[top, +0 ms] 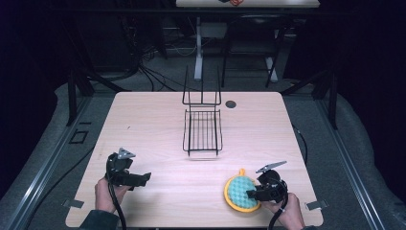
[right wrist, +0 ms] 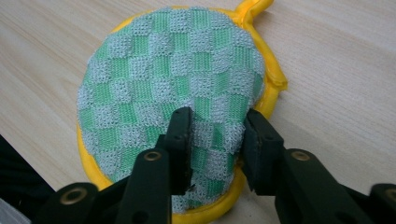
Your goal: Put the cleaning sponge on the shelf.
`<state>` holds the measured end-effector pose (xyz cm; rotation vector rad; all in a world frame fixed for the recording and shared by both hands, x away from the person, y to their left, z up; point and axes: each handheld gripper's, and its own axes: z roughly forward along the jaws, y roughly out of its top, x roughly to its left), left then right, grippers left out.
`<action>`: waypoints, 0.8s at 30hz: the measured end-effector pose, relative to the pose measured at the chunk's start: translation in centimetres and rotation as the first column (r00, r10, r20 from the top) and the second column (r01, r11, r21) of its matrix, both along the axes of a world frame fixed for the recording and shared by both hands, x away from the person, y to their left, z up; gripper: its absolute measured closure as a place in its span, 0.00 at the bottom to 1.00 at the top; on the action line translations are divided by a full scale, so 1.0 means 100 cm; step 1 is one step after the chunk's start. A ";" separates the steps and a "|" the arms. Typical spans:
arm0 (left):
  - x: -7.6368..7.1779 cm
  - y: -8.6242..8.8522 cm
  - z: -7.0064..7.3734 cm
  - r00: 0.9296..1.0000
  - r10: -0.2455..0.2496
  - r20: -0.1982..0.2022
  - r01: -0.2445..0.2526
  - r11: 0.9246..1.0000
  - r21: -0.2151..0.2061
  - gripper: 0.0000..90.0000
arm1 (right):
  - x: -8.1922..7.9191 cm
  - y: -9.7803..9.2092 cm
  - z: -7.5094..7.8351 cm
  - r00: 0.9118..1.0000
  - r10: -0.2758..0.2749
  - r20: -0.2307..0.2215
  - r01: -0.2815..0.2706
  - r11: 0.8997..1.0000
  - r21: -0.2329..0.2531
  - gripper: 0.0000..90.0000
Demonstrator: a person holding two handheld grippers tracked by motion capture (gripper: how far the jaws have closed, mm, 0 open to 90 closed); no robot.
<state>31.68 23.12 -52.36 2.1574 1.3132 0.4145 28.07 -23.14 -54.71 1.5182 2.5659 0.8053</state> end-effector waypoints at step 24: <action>0.000 0.000 -0.001 1.000 -0.004 -0.007 0.004 1.000 0.000 0.04 | -0.008 0.001 0.013 0.996 -0.009 0.091 0.004 0.999 0.050 0.92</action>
